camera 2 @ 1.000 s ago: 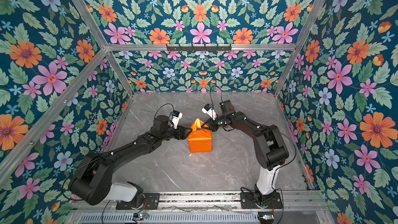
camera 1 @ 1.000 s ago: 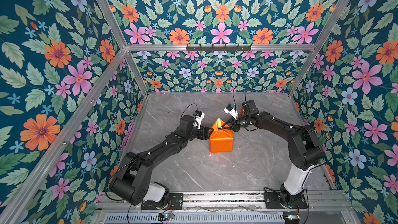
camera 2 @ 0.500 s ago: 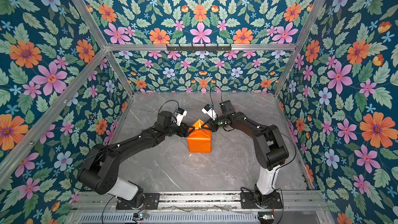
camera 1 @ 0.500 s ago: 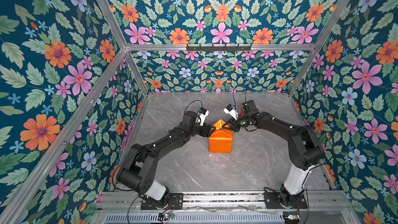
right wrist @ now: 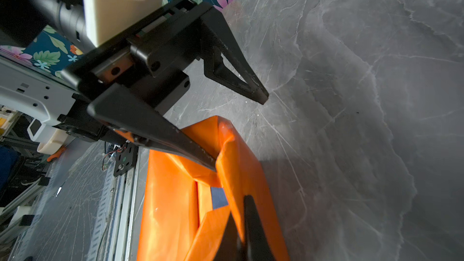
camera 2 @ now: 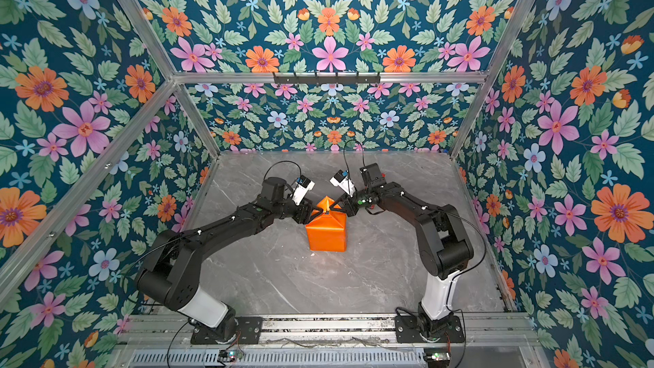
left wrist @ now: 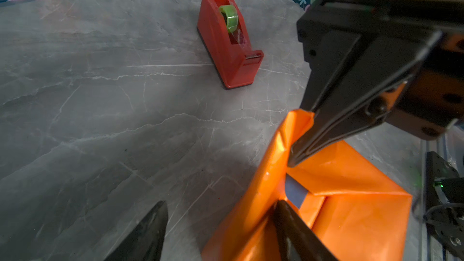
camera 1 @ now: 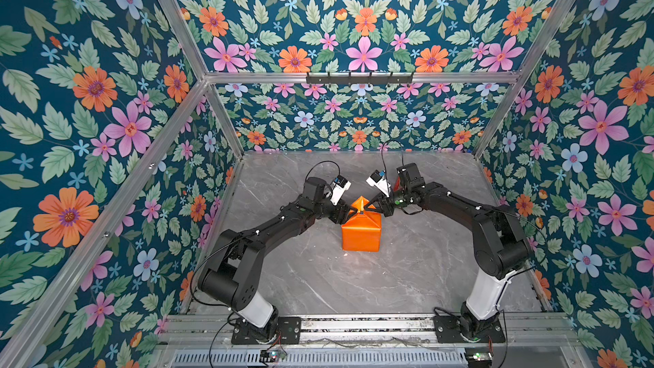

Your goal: Wrap the gift box in paper

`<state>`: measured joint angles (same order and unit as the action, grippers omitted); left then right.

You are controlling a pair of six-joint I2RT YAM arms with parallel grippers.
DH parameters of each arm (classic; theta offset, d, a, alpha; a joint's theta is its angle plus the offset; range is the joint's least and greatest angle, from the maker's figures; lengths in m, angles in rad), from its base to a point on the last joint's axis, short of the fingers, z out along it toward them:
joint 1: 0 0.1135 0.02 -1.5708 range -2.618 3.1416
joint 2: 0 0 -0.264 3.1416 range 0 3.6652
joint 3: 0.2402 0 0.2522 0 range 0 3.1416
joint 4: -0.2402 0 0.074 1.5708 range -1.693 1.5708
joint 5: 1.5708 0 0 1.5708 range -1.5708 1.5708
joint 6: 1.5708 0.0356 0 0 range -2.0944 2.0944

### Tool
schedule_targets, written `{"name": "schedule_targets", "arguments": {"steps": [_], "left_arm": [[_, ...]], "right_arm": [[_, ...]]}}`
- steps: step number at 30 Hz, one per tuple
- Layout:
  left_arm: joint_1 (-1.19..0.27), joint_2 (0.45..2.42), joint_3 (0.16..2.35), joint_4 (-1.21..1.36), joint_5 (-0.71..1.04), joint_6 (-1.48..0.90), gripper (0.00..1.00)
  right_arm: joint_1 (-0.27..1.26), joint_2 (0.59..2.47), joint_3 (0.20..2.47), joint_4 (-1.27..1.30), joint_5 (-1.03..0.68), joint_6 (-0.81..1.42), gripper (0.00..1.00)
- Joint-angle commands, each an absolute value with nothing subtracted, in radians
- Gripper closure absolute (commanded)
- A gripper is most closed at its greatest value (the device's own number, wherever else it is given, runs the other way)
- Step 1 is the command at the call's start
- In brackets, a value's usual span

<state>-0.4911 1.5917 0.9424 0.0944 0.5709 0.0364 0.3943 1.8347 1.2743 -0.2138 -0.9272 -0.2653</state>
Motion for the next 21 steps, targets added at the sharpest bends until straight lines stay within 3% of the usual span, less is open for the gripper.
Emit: {"name": "schedule_targets", "arguments": {"steps": [1, 21], "left_arm": [[-0.485, 1.6, 0.951, 0.04, 0.611, 0.11, 0.32], [-0.479, 1.628, 0.991, 0.106, 0.787, 0.16, 0.8]], "right_arm": [[0.394, 1.841, 1.298, -0.225, -0.971, -0.309, 0.98], [0.395, 1.898, 1.383, -0.317, -1.0, -0.4, 0.97]]}}
